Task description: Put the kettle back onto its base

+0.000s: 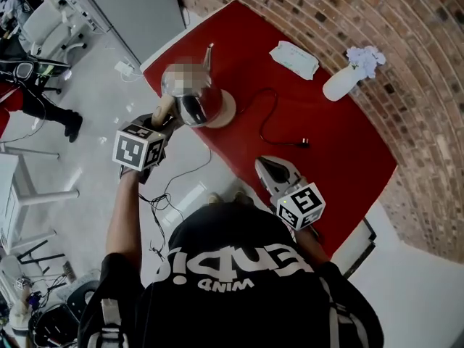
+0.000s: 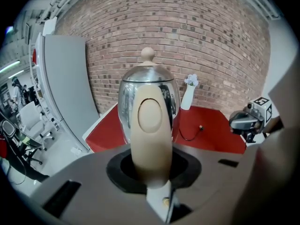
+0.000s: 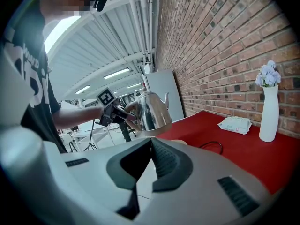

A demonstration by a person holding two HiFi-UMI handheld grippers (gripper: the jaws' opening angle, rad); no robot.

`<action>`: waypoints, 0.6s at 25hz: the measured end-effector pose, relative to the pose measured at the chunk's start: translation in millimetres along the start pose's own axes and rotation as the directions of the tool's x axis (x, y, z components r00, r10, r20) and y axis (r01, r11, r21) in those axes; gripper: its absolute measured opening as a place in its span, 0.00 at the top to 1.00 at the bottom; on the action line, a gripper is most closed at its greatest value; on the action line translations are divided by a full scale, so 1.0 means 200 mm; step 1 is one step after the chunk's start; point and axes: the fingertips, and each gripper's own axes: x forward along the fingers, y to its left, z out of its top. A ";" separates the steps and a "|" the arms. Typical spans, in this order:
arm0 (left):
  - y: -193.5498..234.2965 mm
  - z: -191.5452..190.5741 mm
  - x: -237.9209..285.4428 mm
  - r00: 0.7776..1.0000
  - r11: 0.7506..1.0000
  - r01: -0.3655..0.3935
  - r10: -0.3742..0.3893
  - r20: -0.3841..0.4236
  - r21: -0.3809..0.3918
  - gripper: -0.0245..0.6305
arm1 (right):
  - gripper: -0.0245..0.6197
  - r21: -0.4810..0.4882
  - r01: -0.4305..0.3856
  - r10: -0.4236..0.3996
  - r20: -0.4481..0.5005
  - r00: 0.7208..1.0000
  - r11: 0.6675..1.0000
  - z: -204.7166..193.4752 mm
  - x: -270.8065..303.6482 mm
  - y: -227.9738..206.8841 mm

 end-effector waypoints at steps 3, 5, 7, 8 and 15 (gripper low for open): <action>0.03 0.08 0.05 1.000 1.000 0.008 -0.008 -0.004 0.003 0.85 | 0.93 0.015 0.007 -0.007 -0.001 1.000 1.000 0.01 0.00 -0.05; 0.05 0.12 0.08 1.000 1.000 0.012 -0.012 -0.003 0.006 0.85 | 0.93 0.018 0.009 -0.009 0.000 1.000 1.000 0.01 0.00 -0.06; 0.06 0.14 0.10 1.000 1.000 0.008 -0.008 0.002 0.008 0.85 | 0.93 0.017 0.011 -0.011 0.001 1.000 1.000 0.01 0.01 -0.06; 0.06 0.14 0.11 1.000 1.000 0.011 -0.011 0.002 0.006 0.85 | 0.93 0.017 0.012 -0.012 0.002 1.000 1.000 0.01 0.01 -0.06; 0.08 0.15 0.19 1.000 1.000 0.019 -0.019 -0.008 -0.004 0.85 | 0.93 0.024 0.030 -0.029 -0.003 1.000 0.999 -0.01 0.00 -0.08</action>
